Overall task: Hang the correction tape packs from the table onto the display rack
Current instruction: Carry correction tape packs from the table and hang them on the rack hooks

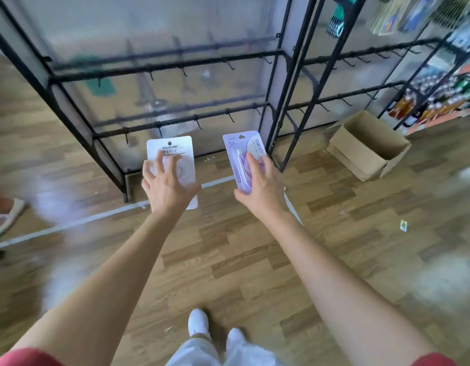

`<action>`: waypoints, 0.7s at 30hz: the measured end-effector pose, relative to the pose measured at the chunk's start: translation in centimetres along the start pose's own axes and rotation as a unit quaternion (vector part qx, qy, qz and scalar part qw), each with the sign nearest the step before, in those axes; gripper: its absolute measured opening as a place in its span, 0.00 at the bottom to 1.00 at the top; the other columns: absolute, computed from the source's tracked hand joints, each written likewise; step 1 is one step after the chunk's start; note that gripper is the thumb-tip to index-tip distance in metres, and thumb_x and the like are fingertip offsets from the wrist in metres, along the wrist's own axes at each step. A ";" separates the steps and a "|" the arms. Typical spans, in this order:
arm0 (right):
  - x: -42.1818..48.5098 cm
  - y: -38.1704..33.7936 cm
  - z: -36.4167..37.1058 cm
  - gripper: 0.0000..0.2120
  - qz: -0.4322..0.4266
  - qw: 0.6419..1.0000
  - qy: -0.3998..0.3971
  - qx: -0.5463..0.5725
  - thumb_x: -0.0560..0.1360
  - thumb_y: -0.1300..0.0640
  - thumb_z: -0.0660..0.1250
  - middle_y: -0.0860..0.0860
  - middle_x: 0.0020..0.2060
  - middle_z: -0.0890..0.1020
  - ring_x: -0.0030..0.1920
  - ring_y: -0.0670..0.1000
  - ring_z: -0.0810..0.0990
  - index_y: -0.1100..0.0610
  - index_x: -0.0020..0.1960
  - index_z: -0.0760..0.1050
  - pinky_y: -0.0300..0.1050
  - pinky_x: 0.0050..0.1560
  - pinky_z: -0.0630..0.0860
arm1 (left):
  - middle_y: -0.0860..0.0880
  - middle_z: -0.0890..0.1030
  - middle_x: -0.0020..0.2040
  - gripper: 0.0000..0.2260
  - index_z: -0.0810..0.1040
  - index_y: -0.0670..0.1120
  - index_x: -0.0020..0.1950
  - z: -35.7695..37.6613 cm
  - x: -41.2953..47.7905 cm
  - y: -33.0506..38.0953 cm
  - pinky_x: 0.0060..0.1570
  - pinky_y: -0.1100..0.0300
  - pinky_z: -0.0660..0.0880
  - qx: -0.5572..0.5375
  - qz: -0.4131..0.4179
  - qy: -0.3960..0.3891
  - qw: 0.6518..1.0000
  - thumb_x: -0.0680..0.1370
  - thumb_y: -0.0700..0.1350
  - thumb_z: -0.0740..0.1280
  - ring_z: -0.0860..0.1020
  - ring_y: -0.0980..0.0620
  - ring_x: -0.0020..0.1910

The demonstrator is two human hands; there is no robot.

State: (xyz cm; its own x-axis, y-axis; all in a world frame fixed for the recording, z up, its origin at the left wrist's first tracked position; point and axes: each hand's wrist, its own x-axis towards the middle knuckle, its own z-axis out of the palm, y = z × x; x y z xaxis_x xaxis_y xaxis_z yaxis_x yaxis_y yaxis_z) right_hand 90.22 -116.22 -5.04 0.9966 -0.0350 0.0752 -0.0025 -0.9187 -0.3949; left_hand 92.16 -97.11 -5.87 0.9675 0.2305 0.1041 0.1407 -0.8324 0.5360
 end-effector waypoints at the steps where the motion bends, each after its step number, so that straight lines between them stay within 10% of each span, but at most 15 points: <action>1: 1.8 -0.3 -0.2 0.39 -0.008 1.000 0.008 0.003 0.71 0.48 0.70 0.56 0.71 0.59 0.65 0.60 0.64 0.52 0.76 0.55 0.52 0.62 0.66 | 0.51 0.57 0.75 0.30 0.67 0.51 0.68 -0.3 1.7 0.6 0.70 0.49 0.53 -0.002 0.000 0.011 1.000 0.68 0.48 0.73 0.51 0.42 0.74; 21: 32.0 -13.6 -7.0 0.39 -0.162 0.965 0.185 0.088 0.70 0.51 0.72 0.61 0.71 0.62 0.66 0.62 0.66 0.55 0.75 0.58 0.57 0.63 0.69 | 0.49 0.60 0.75 0.30 0.70 0.52 0.66 -10.5 32.3 6.8 0.64 0.41 0.60 -0.041 0.107 0.242 0.963 0.66 0.46 0.73 0.55 0.39 0.73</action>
State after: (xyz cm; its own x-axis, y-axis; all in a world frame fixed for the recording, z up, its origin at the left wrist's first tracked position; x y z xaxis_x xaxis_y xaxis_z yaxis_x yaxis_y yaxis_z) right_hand 121.57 -107.57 9.18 0.8448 0.0757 0.5297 0.3512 -0.8253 -0.4423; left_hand 122.16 -90.07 9.95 0.7578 0.2826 0.5881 -0.0874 -0.8492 0.5208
